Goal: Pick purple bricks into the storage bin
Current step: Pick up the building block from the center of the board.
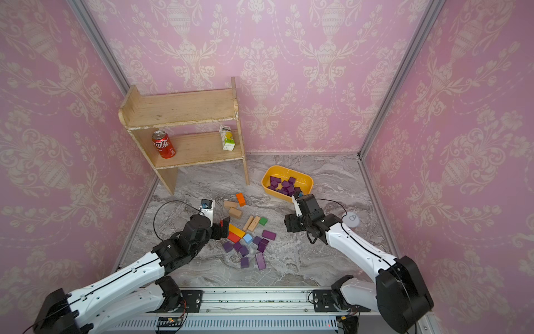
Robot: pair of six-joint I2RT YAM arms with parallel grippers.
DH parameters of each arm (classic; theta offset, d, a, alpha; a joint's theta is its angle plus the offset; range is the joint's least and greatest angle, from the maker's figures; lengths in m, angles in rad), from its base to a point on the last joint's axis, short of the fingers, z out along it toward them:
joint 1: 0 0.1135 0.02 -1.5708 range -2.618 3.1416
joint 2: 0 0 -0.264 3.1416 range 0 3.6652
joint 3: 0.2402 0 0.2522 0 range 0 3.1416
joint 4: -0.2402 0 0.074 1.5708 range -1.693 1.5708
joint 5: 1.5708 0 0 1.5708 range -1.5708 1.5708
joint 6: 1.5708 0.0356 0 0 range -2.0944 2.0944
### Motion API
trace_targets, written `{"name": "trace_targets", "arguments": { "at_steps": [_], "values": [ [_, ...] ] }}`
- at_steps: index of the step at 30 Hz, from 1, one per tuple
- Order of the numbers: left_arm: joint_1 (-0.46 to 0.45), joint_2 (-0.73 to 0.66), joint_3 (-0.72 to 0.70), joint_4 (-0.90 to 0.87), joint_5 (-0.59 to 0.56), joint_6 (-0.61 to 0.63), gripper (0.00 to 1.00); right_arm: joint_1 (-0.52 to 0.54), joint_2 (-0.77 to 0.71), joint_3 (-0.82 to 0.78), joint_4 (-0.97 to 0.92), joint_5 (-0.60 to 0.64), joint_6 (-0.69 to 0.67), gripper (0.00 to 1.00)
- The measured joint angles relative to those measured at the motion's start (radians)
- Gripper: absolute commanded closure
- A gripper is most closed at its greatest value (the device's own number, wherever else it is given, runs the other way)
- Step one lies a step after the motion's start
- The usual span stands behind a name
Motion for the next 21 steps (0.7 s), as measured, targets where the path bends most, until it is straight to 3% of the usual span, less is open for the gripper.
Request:
{"name": "trace_targets", "arguments": {
  "at_steps": [9, 21],
  "values": [
    [0.0, -0.021, 0.0, -0.034, 0.0, -0.003, 0.01, 0.112, 0.062, -0.006, 0.001, 0.036, 0.025, 0.25],
    [0.006, 0.026, 0.019, 0.028, 0.04, -0.054, 0.01, 0.117, 0.209, 0.007, 0.055, 0.008, 0.026, 0.29]
  ]
}}
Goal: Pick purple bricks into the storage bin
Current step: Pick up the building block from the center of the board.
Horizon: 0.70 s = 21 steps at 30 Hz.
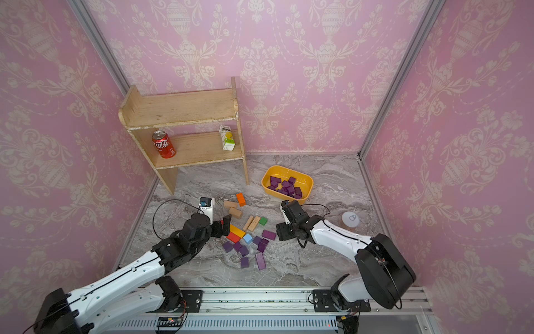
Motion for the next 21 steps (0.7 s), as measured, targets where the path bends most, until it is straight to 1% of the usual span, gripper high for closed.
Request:
{"name": "trace_targets", "arguments": {
  "at_steps": [6, 13, 16, 21],
  "values": [
    [0.0, 0.062, 0.0, 0.045, 0.063, -0.062, 0.01, 0.007, 0.055, 0.023, -0.005, -0.003, 0.0, 0.32],
    [0.001, 0.11, 0.0, 0.072, 0.11, -0.078, 0.01, 0.043, 0.058, 0.036, -0.011, -0.001, -0.001, 0.32],
    [0.001, 0.114, 0.008, 0.06, 0.125, -0.077, 0.01, 0.063, 0.058, 0.04, -0.03, 0.003, -0.007, 0.37],
    [0.001, 0.087, 0.021, 0.027, 0.132, -0.078, 0.01, 0.092, 0.058, 0.083, -0.089, 0.028, -0.037, 0.38]
  ]
}}
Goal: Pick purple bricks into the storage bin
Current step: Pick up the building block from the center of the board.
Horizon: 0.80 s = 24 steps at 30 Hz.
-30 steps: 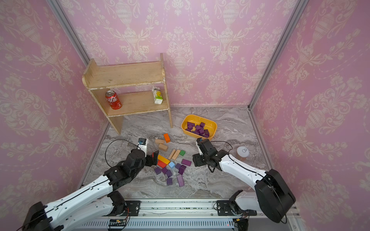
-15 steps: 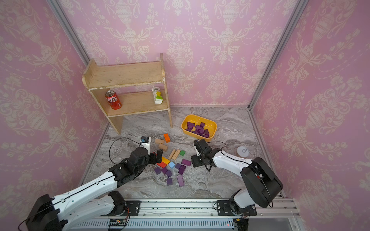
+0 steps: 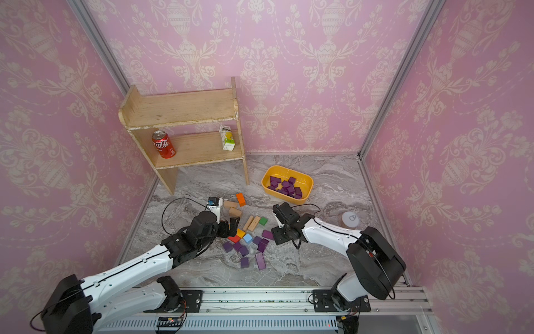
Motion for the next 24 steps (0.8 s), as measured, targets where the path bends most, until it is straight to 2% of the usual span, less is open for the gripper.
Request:
{"name": "trace_targets", "arguments": {
  "at_steps": [7, 17, 24],
  "values": [
    [0.0, -0.093, -0.018, -0.013, 0.0, -0.016, 0.01, 0.011, 0.008, 0.021, -0.007, -0.007, -0.058, 0.4],
    [0.0, -0.119, -0.029, -0.052, 0.0, -0.022, 0.01, 0.033, 0.122, 0.107, -0.031, -0.026, -0.093, 0.45],
    [0.001, -0.198, -0.028, -0.101, 0.0, -0.021, 0.01, 0.069, 0.16, 0.117, -0.045, -0.018, -0.103, 0.49]
  ]
}}
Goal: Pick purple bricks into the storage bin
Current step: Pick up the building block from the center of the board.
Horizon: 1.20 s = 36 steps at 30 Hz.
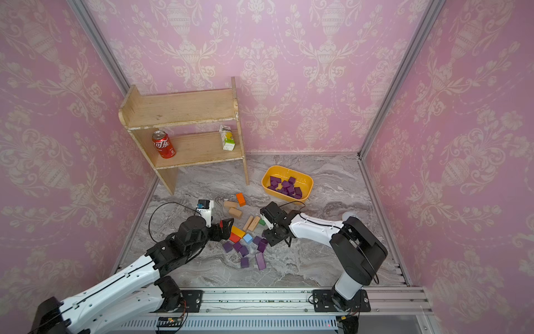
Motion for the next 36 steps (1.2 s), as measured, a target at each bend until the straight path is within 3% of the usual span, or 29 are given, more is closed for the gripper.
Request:
{"name": "trace_targets", "arguments": {
  "at_steps": [4, 10, 19, 28, 31, 36],
  "values": [
    [0.0, -0.037, -0.002, 0.001, 0.0, -0.003, 0.01, 0.001, 0.015, 0.0, 0.0, 0.015, -0.002, 0.54],
    [0.006, -0.035, -0.012, 0.016, 0.0, -0.009, 0.01, 0.001, 0.027, 0.003, 0.012, 0.014, -0.002, 0.54],
    [0.012, -0.013, -0.008, 0.031, 0.003, 0.008, 0.01, 0.001, 0.077, 0.06, 0.016, 0.034, -0.007, 0.45],
    [0.045, 0.028, 0.043, 0.024, 0.016, 0.048, 0.01, 0.001, 0.146, 0.129, 0.051, 0.036, -0.021, 0.57],
    [0.053, 0.035, 0.06, 0.013, 0.019, 0.06, 0.01, 0.001, 0.151, 0.13, 0.066, 0.033, -0.02, 0.66],
    [0.066, 0.036, 0.062, 0.013, 0.02, 0.064, 0.01, 0.001, 0.151, 0.127, 0.076, 0.034, -0.021, 0.7]
  ]
}}
